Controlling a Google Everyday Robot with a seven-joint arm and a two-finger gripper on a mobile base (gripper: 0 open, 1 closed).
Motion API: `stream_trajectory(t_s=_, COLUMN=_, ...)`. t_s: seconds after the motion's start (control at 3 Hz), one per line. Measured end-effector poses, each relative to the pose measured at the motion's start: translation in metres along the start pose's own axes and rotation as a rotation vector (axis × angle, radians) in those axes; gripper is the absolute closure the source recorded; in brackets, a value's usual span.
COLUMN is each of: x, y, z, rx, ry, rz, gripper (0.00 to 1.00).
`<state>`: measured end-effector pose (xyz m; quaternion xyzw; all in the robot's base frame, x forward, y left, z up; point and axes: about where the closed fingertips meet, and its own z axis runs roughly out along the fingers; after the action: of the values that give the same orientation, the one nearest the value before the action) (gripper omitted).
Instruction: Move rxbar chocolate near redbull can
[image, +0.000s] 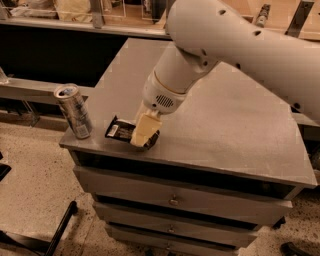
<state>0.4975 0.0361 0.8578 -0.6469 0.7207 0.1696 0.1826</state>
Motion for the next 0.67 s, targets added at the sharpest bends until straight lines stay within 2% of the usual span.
stream_trajectory(t_s=0.33, x=-0.003, y=-0.007, z=0.004, rx=-0.009, ry=-0.010, rz=-0.011, gripper=1.00)
stream_trajectory(t_s=0.67, x=-0.019, y=-0.032, z=0.012, rx=-0.009, ry=-0.061, rz=-0.040, gripper=1.00)
